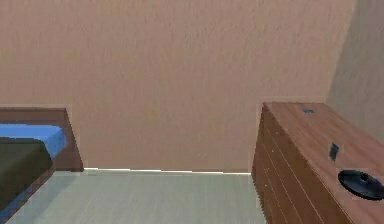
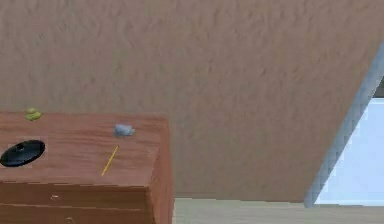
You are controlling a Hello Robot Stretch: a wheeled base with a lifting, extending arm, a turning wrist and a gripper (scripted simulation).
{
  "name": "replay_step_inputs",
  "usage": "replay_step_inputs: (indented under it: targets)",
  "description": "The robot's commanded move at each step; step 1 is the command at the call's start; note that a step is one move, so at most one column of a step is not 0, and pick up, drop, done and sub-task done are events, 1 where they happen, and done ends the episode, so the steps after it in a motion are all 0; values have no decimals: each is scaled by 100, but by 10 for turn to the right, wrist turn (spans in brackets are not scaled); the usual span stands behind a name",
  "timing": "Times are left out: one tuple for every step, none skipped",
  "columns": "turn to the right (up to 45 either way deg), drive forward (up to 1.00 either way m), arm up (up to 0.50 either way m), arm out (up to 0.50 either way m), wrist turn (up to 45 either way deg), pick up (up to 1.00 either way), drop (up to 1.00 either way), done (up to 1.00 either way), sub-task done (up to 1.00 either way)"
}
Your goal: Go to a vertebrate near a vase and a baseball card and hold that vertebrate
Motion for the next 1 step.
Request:
replay_step_inputs:
  targets:
    - [0,10,0,0,0,0,0,0,0]
